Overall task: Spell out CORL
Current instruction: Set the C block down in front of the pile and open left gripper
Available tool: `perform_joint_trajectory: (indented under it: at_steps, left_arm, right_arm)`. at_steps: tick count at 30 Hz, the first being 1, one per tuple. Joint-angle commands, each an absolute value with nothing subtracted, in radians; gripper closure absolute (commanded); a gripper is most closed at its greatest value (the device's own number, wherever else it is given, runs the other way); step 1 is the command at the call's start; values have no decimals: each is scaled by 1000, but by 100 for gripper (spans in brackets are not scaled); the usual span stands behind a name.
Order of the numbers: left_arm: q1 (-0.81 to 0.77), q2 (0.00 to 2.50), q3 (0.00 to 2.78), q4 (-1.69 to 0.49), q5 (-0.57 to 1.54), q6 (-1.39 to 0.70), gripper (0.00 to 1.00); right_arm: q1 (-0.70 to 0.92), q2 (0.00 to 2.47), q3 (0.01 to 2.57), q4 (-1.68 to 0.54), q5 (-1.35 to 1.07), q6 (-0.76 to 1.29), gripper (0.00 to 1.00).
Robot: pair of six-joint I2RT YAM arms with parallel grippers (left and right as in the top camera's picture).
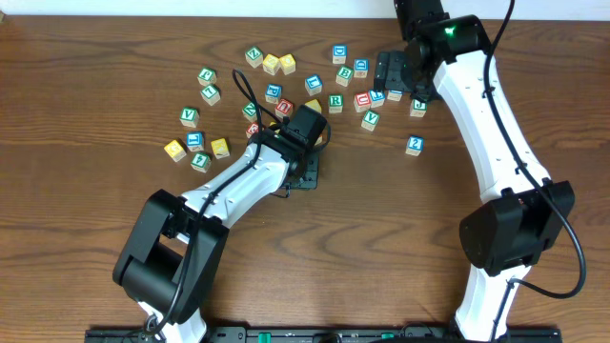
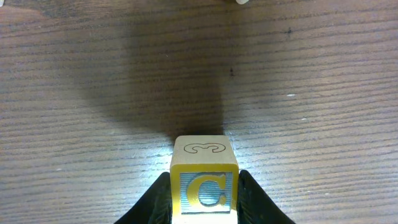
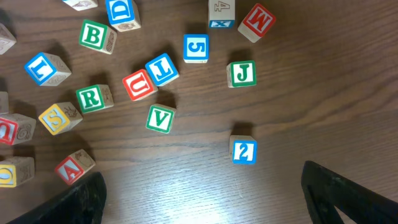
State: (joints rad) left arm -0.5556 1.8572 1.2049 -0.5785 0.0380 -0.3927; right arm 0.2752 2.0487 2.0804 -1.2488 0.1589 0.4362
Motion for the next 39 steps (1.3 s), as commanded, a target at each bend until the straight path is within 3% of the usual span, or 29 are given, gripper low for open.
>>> perform_joint_trajectory:
  at_steps: [1, 7, 8, 16, 21, 26, 39]
  left_arm:
    - [-559, 1869, 1230, -586, 15, -395, 74]
    - [-560, 1869, 1224, -581, 14, -395, 73]
    - [-560, 1869, 1218, -574, 15, -395, 65]
    - [-561, 1869, 1216, -563, 15, -406, 64]
    - [-539, 1847, 1254, -595, 14, -391, 59]
    - [-461, 1748, 1353, -724, 15, -352, 51]
    - [-175, 1431, 1463, -947, 14, -321, 50]
  right_arm:
    - [269, 2047, 2078, -1249, 182, 429, 5]
    - [269, 2047, 2078, -1250, 182, 429, 5]
    - [269, 2047, 2078, -1250, 182, 429, 5]
    - [269, 2047, 2078, -1249, 182, 429, 5]
    - [269, 2047, 2078, -1249, 182, 429, 3]
    - [277, 2047, 2078, -1214, 182, 429, 1]
    - [305, 2047, 2078, -1160, 73, 376, 2]
